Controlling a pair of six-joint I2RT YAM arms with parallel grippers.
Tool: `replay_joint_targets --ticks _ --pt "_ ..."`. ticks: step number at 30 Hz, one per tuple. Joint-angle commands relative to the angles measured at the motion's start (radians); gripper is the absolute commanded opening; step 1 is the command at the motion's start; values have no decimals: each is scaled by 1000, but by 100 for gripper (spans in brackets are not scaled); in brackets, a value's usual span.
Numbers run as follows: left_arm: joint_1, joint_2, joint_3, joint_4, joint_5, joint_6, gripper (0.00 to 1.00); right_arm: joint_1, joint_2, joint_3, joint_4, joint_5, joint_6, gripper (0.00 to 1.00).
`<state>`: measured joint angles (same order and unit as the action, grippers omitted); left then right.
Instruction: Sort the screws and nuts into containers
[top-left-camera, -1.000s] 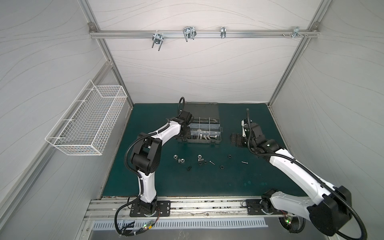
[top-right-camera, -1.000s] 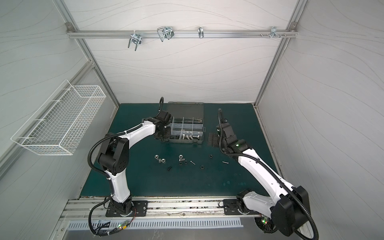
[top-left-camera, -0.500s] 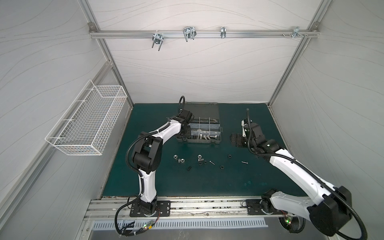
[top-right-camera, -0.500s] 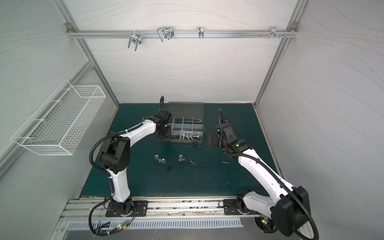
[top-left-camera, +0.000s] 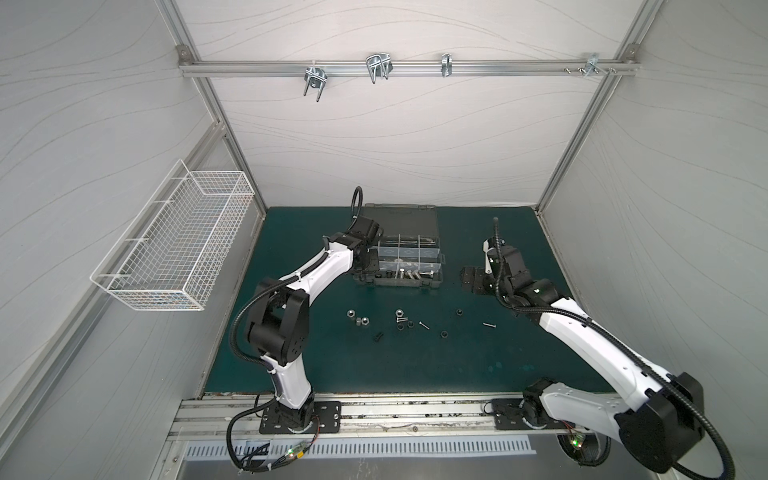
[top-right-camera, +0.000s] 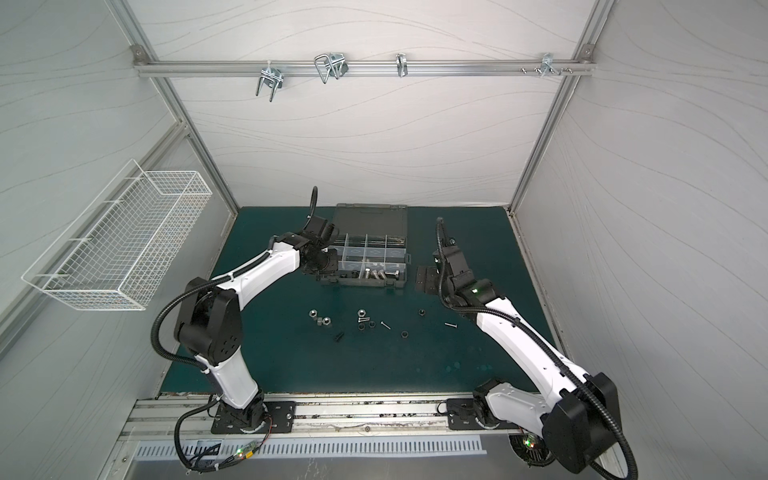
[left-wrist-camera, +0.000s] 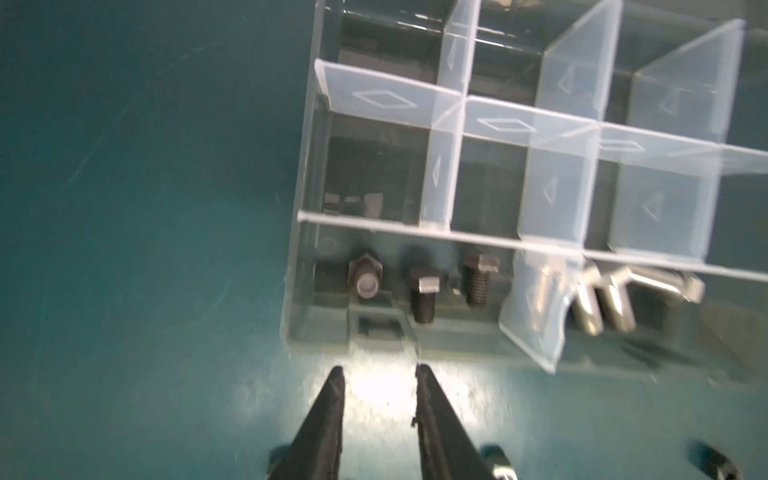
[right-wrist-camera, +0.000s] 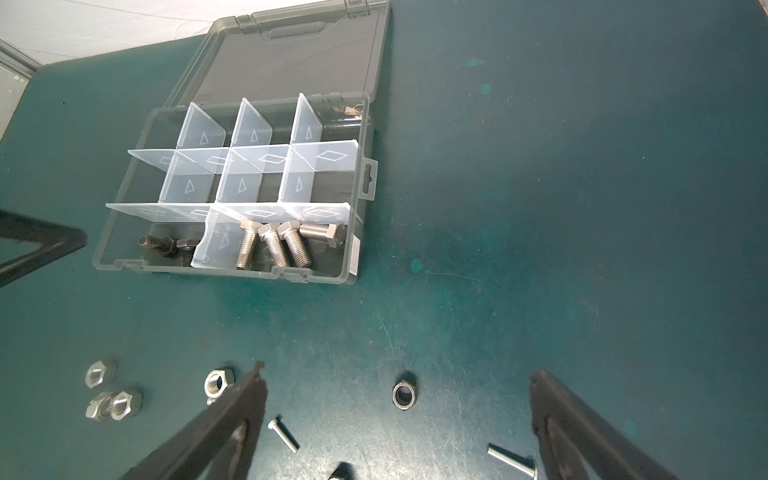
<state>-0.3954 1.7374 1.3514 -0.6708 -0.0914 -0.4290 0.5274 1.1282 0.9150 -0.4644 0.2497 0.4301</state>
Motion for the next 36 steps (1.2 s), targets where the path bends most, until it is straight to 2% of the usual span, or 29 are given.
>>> replay_joint_targets --ticks 1,6,11,18,23,28,36 --pt "-5 -73 -73 -13 44 10 31 -7 -17 -13 -15 3 9 99" --pt "-62 -156 -188 -44 29 10 31 -7 -7 -13 -8 -1 11 99" --pt "-187 -220 -281 -33 -47 15 31 -9 -6 -13 -5 -6 14 99" --pt "-296 -282 -370 40 -3 27 32 -7 -28 -26 -14 -9 22 99" --pt "-363 -283 -415 50 -33 53 40 -7 -42 -37 -23 -7 33 99" --pt "-386 -284 -455 71 -22 33 46 -7 -41 -38 -26 -4 37 99" --pt "-396 -262 -488 85 6 33 47 -7 -19 -25 -25 -10 36 99"
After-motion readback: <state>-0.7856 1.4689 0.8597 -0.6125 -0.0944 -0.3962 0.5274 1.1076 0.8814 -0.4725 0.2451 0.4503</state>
